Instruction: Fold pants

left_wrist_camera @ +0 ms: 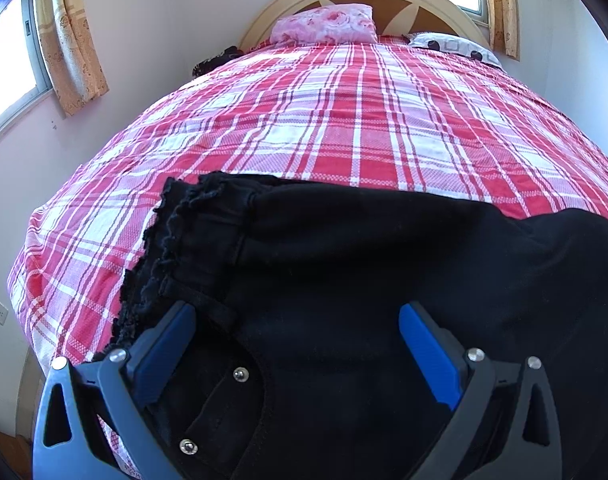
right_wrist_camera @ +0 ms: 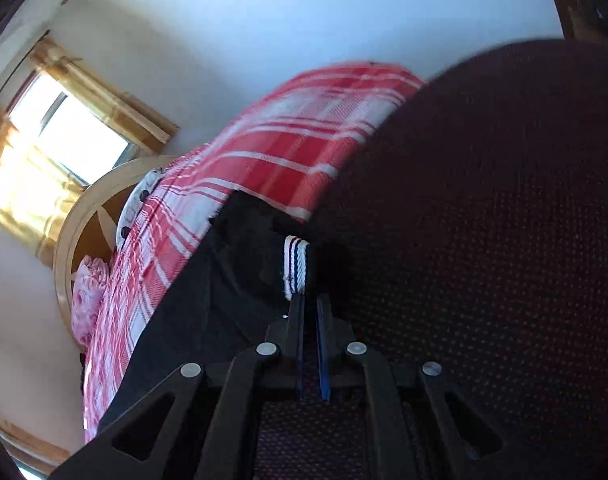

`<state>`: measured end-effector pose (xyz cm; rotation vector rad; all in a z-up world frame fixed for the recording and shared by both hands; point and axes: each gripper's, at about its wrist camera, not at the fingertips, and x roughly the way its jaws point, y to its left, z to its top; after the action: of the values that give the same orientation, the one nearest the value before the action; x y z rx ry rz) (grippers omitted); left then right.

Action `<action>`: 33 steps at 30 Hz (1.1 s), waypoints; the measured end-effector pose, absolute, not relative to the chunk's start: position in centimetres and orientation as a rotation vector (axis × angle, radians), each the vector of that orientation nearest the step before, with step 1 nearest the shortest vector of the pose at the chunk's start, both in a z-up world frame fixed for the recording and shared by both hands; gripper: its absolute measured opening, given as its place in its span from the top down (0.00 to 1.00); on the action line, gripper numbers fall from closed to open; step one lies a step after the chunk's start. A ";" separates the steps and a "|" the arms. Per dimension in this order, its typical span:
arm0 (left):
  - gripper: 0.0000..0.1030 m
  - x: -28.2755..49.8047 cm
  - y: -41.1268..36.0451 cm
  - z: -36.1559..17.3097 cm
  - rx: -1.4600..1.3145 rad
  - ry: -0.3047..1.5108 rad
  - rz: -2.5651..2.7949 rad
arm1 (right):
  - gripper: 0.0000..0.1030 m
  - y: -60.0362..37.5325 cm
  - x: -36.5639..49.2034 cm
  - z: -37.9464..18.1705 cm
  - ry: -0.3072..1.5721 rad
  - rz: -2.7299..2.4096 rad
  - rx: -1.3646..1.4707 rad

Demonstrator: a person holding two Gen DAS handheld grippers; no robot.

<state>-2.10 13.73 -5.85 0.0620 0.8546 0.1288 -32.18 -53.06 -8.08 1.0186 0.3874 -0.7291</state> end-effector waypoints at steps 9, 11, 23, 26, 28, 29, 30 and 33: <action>0.00 -2.9 13.8 -3.3 0.081 0.764 0.125 | 0.92 -50.8 -31.1 -1.4 0.331 -0.839 0.646; 0.00 -2.5 13.7 -3.5 0.087 0.778 0.127 | 0.92 -49.9 -27.0 -0.5 0.431 -0.765 0.526; 0.00 -2.1 13.9 -6.0 0.122 0.815 0.199 | 0.92 -56.3 -17.2 -4.5 0.610 -0.751 0.600; 0.00 -2.1 14.0 -6.0 0.117 0.809 0.205 | 0.93 -57.5 -17.4 -4.7 0.575 -0.736 0.637; 0.00 -2.2 13.9 -6.1 0.123 0.799 0.204 | 0.93 -57.6 -17.2 -4.7 0.570 -0.723 0.624; 0.00 -2.2 13.9 -6.0 0.128 0.797 0.204 | 0.93 -57.5 -17.0 -4.6 0.578 -0.722 0.602; 0.00 -2.2 13.8 -5.8 0.138 0.793 0.200 | 0.93 -57.3 -16.9 -4.5 0.587 -0.720 0.578; 0.00 -2.7 13.7 -4.8 0.185 0.764 0.191 | 0.93 -57.0 -17.1 -3.3 0.566 -0.711 0.578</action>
<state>-2.69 13.75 -4.80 0.1852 0.7643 0.1910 -17.09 -56.98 -3.30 0.5776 0.5660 -0.7112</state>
